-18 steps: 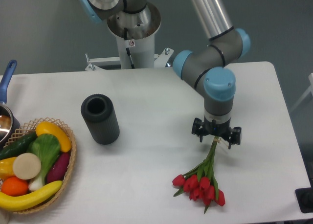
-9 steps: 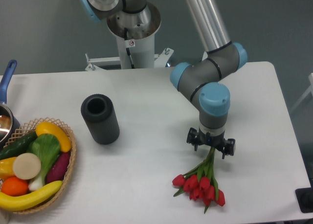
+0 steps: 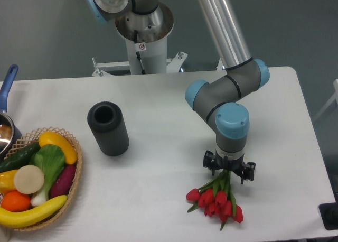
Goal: Pick up the flowers from the table
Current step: 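Lower the gripper around the tulip stems just above the blooms, then close the gripper on the tulip stems, then lift the red tulip bunch up off the table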
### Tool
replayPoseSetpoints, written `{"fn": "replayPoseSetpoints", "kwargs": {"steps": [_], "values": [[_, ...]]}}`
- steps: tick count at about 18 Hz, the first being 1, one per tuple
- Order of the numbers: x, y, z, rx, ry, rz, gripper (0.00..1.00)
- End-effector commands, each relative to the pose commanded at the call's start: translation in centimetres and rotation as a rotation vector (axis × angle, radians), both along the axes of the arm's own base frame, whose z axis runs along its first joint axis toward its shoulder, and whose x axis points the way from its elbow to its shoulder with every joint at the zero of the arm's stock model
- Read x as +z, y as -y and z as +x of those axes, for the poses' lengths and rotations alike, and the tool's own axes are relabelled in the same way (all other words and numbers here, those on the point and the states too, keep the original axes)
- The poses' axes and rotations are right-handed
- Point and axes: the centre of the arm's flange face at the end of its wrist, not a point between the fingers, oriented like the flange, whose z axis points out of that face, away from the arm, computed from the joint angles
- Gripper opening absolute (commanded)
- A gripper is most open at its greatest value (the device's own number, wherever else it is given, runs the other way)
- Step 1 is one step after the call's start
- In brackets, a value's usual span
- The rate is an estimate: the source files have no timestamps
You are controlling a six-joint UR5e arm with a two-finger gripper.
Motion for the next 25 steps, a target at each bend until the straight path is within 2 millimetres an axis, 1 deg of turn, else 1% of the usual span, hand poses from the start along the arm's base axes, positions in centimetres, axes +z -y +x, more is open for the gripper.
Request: {"fn": "replayPoseSetpoints", "kwargs": {"steps": [4, 7, 8, 10, 13, 16, 17, 18, 19, 20, 21, 22, 25], "values": [[0.2, 0.0, 0.1, 0.019, 0.001, 0.004, 0.09], [1.3, 0.1, 0.2, 0.027, -0.01, 0.013, 0.04], [1.6, 0.1, 0.2, 0.027, -0.014, 0.016, 0.04], [1.4, 0.2, 0.3, 0.027, -0.012, 0.014, 0.04], [2.4, 0.7, 0.8, 0.029, -0.017, 0.017, 0.04], [4.8, 1.4, 0.8, 0.039, -0.043, 0.035, 0.06], [5.0, 1.7, 0.6, 0.046, -0.047, 0.035, 0.06], [5.3, 2.1, 0.3, 0.052, -0.049, 0.036, 0.06], [6.1, 2.4, -0.1, 0.056, -0.055, 0.039, 0.05], [7.2, 2.8, -0.5, 0.061, -0.063, 0.044, 0.06], [7.9, 3.3, -1.1, 0.068, -0.065, 0.044, 0.06], [8.8, 3.3, -1.6, 0.072, -0.07, 0.047, 0.06], [11.3, 2.7, -2.8, 0.069, -0.041, 0.028, 0.08]]}}
